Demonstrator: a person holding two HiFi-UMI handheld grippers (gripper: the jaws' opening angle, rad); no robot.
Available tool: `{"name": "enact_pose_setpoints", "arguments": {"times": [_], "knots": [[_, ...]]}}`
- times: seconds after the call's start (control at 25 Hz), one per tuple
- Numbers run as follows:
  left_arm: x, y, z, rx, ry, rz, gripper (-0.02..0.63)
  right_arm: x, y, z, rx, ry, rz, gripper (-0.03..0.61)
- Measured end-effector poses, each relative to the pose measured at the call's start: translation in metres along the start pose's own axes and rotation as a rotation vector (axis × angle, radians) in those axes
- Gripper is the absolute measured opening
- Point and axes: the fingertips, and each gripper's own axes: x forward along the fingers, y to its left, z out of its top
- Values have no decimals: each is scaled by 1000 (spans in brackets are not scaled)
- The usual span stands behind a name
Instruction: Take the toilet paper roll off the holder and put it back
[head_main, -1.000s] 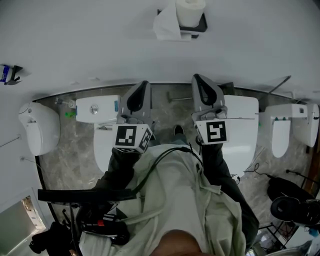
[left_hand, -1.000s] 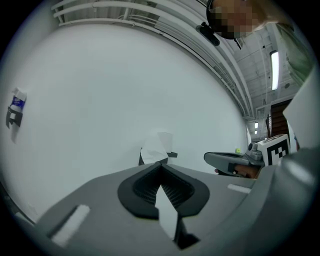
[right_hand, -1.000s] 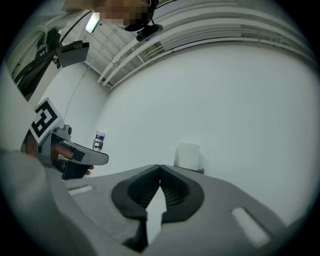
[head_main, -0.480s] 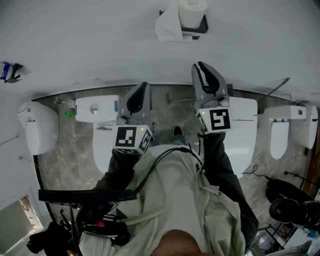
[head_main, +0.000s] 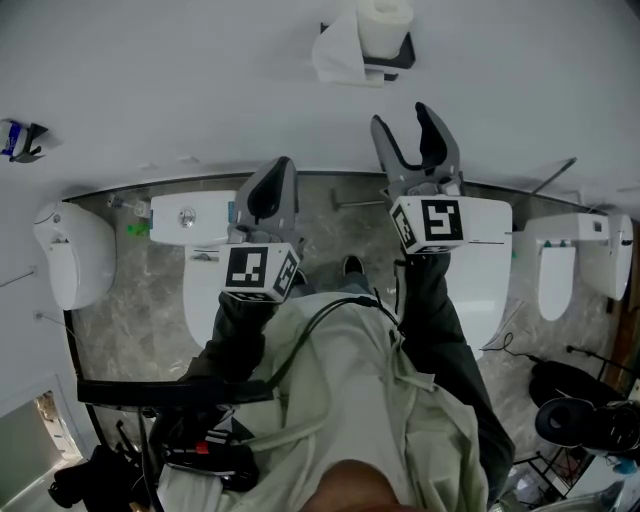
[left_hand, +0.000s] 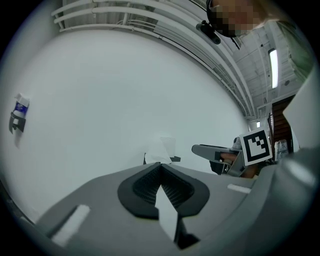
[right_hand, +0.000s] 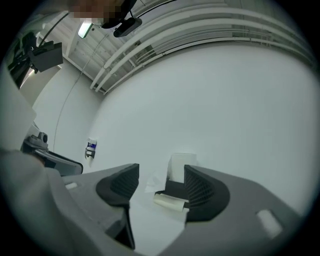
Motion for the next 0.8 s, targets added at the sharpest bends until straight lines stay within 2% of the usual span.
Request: {"name": "enact_pose_setpoints", "arguments": {"times": [0.2,0.4,0.64,0.8], "knots": [[-2,2,2,-2,-6,2,6,8,-9,-5,-10,33,-50,369],[-6,-6,-7,-16,13,-9,7,26,-24,-10,-16,74,-75,434],[-18,-6,-8,-16,24,-3,6,64,-39,-13,-5,106,-78,442],[-25,15,-11,-19,26,33,6,99,-48,-19,-2,142,-96,448]]}}
